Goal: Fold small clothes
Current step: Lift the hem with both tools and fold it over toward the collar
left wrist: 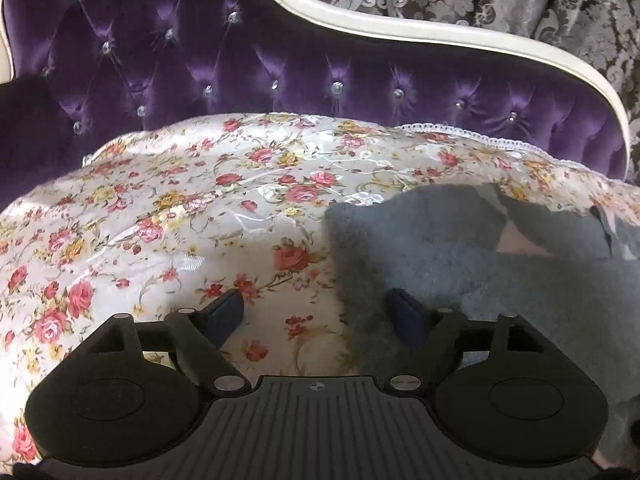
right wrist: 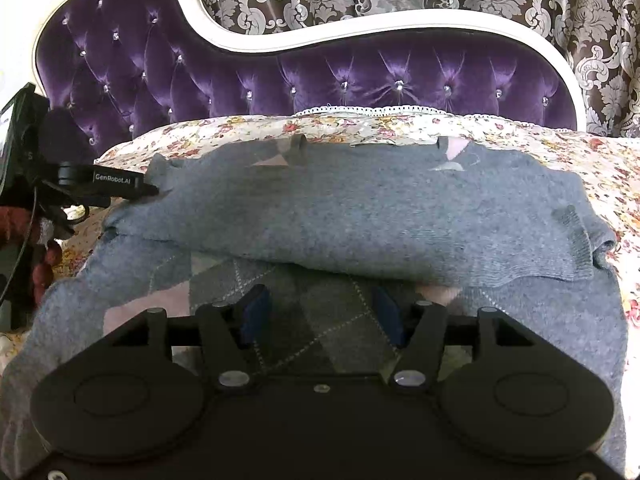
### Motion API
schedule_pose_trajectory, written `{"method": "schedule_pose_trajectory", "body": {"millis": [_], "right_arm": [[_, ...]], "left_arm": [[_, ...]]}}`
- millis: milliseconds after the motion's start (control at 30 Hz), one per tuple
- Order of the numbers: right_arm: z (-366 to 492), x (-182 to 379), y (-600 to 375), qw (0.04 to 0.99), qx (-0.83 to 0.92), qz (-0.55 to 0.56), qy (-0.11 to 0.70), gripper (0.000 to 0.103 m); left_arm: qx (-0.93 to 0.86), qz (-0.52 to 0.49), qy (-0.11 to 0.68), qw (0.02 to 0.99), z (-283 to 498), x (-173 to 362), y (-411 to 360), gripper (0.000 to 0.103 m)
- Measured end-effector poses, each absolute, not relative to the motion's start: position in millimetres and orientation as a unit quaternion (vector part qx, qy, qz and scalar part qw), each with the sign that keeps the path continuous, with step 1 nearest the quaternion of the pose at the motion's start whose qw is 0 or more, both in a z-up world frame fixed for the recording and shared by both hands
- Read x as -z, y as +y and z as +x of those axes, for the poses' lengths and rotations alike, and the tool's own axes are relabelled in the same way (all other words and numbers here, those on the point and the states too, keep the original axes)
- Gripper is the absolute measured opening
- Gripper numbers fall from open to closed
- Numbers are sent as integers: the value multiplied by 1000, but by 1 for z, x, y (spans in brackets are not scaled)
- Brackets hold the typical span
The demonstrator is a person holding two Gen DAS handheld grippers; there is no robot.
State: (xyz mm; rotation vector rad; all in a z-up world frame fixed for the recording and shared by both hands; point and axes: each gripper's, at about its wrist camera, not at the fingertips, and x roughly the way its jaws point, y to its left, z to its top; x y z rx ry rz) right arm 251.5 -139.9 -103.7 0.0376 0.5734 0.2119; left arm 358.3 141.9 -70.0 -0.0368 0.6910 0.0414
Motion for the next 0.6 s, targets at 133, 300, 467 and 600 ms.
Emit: {"method": "schedule_pose_trajectory", "body": {"millis": [133,300,467,600], "right_arm": [[251,103,-140,953,-105,20,283,63],[251,102,-143,952,-112,29,284,71],[249,97,-146,946,-128,36,295,76],[235,95,-154,941,-136,30,309,76]], "left_arm": [[-16,-65,327,942,338,56,146,79],[10,-67,304,950,290,39,134,79],[38,-93,308,946,239,36,129,79],[48,-88,323,941,207,40,126,79]]}}
